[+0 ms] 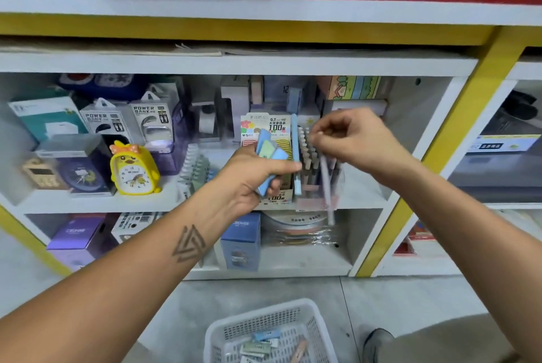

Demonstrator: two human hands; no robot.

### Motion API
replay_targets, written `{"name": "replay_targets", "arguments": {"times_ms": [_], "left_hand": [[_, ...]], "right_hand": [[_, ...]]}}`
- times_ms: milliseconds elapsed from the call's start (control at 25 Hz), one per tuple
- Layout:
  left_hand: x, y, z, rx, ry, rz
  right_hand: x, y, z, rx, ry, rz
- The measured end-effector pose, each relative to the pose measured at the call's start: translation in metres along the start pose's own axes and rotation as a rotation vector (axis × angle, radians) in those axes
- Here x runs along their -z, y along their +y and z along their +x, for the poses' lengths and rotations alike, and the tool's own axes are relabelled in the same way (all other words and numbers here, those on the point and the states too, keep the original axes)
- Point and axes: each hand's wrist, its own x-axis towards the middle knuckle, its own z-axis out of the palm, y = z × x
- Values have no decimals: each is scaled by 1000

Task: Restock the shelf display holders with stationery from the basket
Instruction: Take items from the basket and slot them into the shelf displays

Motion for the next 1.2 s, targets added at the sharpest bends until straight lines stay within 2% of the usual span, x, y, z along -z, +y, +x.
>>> {"name": "replay_targets", "arguments": {"times_ms": [120,280,440,600,720,920,1080,1200], "left_hand": [[1,6,6,-45,54,-152],[8,9,6,-87,99,-191],[11,12,5,-168,146,-200],[11,12,3,-216,177,-178],[11,12,3,-231,168,-25],[16,9,1,-159,26,308],[11,5,2,-150,-6,351],[15,6,0,-127,-32,389]], "right_hand": [[-16,2,5,-72,-68,139],[-24,2,11,-162,-107,352],[-35,1,8,-180,-230,364],[-40,0,9,-173,-215,297],[-36,1,9,-164,-204,296],[-31,8,11,-220,-144,397],[-36,7,11,-248,-146,360],[-24,9,16,-255,-22,220]]}}
